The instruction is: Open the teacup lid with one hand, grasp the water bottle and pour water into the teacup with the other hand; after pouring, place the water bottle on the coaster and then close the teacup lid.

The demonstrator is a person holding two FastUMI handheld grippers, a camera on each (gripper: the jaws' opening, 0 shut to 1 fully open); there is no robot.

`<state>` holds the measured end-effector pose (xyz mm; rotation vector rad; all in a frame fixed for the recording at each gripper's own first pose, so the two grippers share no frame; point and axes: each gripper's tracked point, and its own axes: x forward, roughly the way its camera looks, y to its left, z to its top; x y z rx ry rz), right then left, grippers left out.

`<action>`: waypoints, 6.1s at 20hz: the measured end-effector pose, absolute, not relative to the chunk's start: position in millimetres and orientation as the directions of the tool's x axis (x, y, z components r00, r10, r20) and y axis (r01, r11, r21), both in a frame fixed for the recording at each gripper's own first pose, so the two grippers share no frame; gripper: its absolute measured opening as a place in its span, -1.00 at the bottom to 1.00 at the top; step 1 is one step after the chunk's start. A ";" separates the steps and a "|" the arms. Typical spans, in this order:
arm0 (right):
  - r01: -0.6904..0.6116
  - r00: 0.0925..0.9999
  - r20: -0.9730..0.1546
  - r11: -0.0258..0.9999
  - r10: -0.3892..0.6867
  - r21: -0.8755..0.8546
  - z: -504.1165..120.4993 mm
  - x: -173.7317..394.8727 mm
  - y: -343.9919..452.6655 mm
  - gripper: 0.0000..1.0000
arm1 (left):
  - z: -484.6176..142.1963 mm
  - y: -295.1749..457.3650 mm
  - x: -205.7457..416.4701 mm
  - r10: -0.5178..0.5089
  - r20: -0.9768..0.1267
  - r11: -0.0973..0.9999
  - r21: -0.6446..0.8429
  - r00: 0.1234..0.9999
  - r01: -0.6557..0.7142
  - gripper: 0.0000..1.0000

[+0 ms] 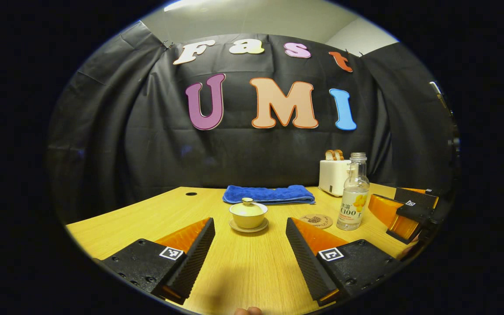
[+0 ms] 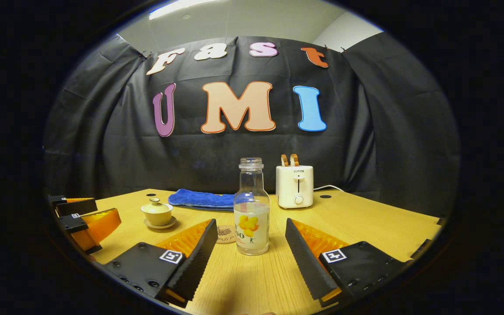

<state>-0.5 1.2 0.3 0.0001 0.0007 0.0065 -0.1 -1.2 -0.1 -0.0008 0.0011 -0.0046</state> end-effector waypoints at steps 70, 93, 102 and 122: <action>0.039 0.999 -0.003 0.999 -0.039 -0.002 -0.3 14.8 -28.3 0.97 | -28.1 17.3 193.9 0.049 -0.162 0.997 0.066 0.986 -0.039 -0.44; 0.015 1.000 -0.004 1.000 -0.015 -0.001 -0.3 14.0 -24.7 0.97 | -5.0 30.5 147.5 0.039 -0.016 0.999 -0.003 0.999 -0.039 -0.53; 0.016 1.000 -0.005 1.000 -0.016 -0.001 -0.4 18.5 -21.6 1.00 | -1.3 68.0 53.7 0.052 -0.003 0.999 0.001 0.999 -0.052 -0.55; 0.030 0.999 -0.012 1.000 -0.030 0.000 -6.7 120.7 2.8 0.97 | -1.0 76.0 33.7 0.063 -0.005 0.998 0.003 0.998 -0.063 -0.54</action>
